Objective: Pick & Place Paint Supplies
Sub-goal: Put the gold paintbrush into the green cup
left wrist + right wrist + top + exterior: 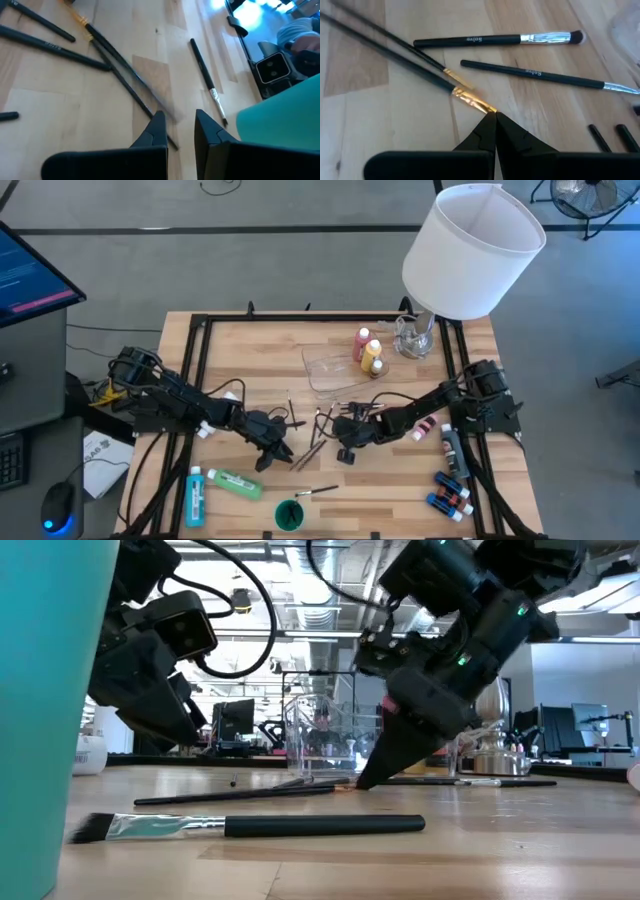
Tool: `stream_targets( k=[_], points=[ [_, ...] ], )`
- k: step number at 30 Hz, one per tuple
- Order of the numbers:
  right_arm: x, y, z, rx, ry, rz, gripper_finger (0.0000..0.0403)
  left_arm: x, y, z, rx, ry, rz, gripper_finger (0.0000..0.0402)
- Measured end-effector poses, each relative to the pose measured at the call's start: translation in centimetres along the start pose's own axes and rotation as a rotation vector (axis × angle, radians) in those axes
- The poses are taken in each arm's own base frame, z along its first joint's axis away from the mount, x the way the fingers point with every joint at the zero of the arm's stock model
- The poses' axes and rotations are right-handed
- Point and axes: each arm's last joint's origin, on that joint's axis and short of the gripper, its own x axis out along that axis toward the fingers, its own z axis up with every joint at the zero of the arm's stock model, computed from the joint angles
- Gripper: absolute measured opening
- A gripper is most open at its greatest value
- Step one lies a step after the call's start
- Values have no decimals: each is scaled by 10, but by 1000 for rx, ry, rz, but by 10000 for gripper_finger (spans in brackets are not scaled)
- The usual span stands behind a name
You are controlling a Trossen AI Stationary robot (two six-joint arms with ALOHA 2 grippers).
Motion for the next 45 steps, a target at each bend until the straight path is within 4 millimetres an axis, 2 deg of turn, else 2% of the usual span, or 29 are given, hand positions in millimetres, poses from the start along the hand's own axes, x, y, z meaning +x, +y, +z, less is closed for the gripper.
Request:
stream_targets(
  k=[8,19,32,39,45],
  points=[
    [25,2,3,-3,11,-19,0,0,-1,1,2,-11,-2,1],
    [23,12,16,-78,-21,-6,0,0,-1,1,10,-17,-6,1],
    [28,3,25,-33,-78,-5,0,0,-2,2,18,-7,-38,1],
    [41,5,24,-17,-138,1,0,0,-2,2,21,-16,-24,1],
    [39,10,25,-45,-159,10,0,0,-2,2,23,-17,-23,1]
  ],
)
